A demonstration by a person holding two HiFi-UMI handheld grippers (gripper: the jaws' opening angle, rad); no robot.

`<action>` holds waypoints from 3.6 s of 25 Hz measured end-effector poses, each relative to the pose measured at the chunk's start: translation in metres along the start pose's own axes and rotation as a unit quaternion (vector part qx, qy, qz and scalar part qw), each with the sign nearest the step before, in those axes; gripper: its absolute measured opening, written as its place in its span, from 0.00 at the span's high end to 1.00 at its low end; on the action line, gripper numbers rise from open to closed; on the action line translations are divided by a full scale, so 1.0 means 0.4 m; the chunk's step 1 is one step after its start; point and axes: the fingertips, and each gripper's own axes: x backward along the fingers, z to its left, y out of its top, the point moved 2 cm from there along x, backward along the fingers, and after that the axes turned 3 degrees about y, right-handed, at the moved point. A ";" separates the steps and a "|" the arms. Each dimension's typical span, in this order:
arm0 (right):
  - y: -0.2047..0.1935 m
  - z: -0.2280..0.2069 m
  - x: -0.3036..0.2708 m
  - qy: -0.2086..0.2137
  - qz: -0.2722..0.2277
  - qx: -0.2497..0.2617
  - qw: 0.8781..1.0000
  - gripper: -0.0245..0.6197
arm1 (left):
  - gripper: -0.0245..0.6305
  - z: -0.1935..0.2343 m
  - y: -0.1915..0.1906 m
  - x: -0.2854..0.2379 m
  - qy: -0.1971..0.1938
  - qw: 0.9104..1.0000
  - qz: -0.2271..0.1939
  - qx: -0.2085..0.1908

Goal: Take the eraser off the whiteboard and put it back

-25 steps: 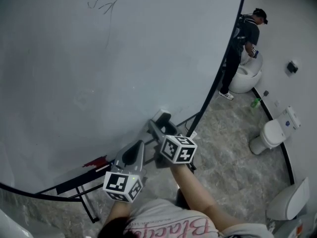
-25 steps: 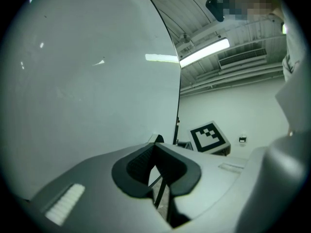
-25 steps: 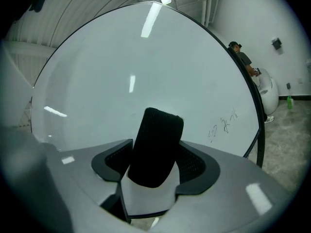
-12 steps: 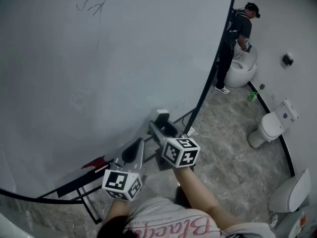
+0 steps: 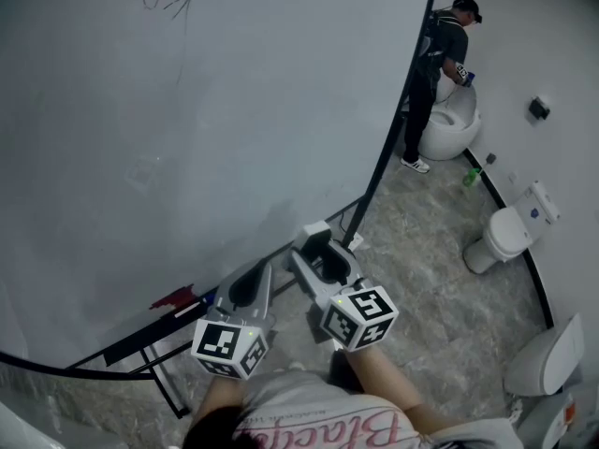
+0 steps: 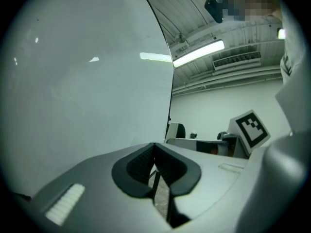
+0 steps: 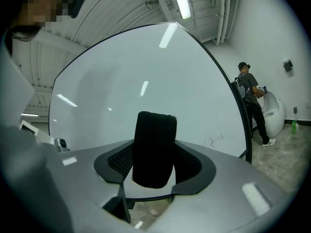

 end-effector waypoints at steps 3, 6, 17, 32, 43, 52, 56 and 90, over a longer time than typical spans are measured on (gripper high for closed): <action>-0.003 0.033 0.040 0.013 -0.003 0.012 1.000 0.60 | 0.96 0.000 -0.003 0.013 0.005 1.000 -0.003 0.002; -0.004 0.056 0.070 0.021 -0.006 0.018 1.000 0.59 | 0.96 0.004 -0.003 0.023 0.010 1.000 -0.007 0.013; -0.029 0.063 0.108 0.018 0.001 0.016 1.000 0.59 | 0.96 -0.008 0.008 0.042 0.003 1.000 -0.021 0.015; -0.010 0.032 0.077 0.005 -0.007 0.026 1.000 0.60 | 0.96 0.001 0.012 0.046 0.007 1.000 -0.021 0.011; 0.018 -0.044 -0.071 -0.008 -0.004 0.043 0.999 0.59 | 0.96 0.021 0.015 0.056 0.020 1.000 -0.021 0.010; 0.016 -0.091 -0.188 -0.005 0.009 0.008 1.000 0.59 | 0.96 0.048 0.030 0.080 0.039 0.999 -0.030 0.007; 0.017 -0.098 -0.226 0.003 0.007 -0.019 1.000 0.58 | 0.96 0.058 0.034 0.086 0.042 0.999 -0.028 0.002; -0.014 0.003 -0.044 -0.005 0.038 0.022 0.999 0.96 | 0.96 0.057 0.017 0.073 0.029 0.999 -0.023 0.011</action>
